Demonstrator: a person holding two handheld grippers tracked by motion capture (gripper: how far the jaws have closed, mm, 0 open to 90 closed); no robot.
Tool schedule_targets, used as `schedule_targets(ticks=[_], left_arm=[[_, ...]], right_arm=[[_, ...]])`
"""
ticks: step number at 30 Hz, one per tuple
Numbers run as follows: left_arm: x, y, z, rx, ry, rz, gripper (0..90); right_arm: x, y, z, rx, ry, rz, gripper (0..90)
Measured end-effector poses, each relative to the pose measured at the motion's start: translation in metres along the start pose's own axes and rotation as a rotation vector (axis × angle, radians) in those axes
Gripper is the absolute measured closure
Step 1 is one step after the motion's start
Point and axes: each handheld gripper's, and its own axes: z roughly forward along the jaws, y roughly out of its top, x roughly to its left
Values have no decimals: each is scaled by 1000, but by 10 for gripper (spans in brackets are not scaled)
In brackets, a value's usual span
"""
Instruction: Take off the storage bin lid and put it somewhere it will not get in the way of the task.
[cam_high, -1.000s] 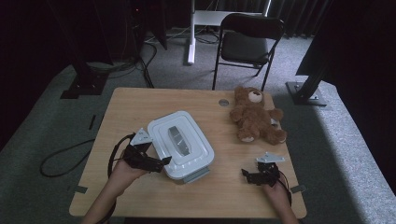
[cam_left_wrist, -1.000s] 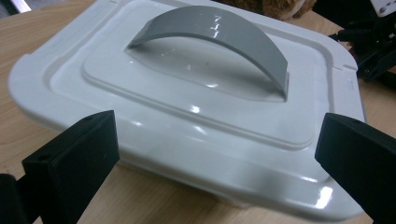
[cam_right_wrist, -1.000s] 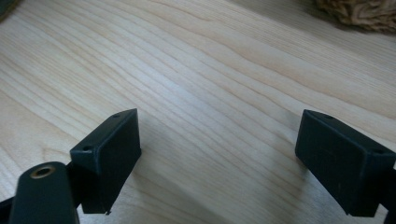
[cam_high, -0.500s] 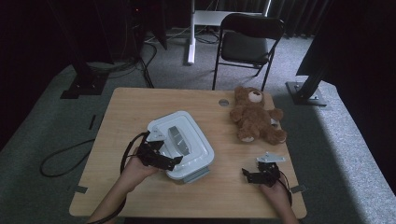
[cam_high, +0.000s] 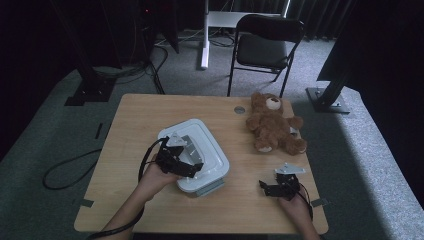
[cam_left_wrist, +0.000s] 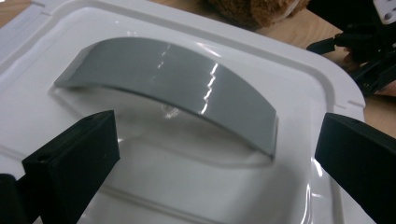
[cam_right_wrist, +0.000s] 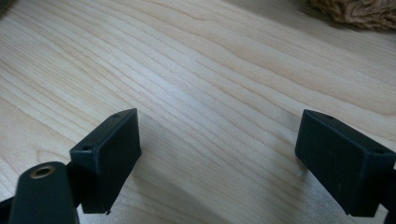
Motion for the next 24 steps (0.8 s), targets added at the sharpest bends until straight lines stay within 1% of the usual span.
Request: schedule_targets(ticks=[4,6,8,9,10,11,14,15,17,18,19,21,24], left_arm=[[0,3,4,-11,-13,-11,5],[-1,5,6,-5,-7,-9,6],[-2,6,9,-8,-17,-28,6],[-3,6,11,-18,-12,-40,32],[-3,7,12,-23,-8,-43,57],[-4,7,13,-25,2,-47,57],[-4,8,13,-30,12,-57,61],[-5,8,13,-32,23,-59,84],[-3,8,12,-38,9,-66,160],[-3,8,12,-36,8,-66,161],[-3,8,12,-35,17,-62,169],[-3,8,11,-37,34,-62,227],[-2,6,10,-43,19,-57,272]], right_arm=[[0,0,0,0,0,0,134],[0,0,0,0,0,0,134],[0,0,0,1,0,0,134],[0,0,0,1,0,0,134],[0,0,0,1,0,0,134],[0,0,0,1,0,0,134],[0,0,0,1,0,1,134],[0,0,0,1,0,1,135],[0,0,0,1,0,1,135],[0,0,0,1,0,1,135],[0,0,0,1,0,1,135],[0,0,0,1,0,1,135],[0,0,0,1,-1,1,135]])
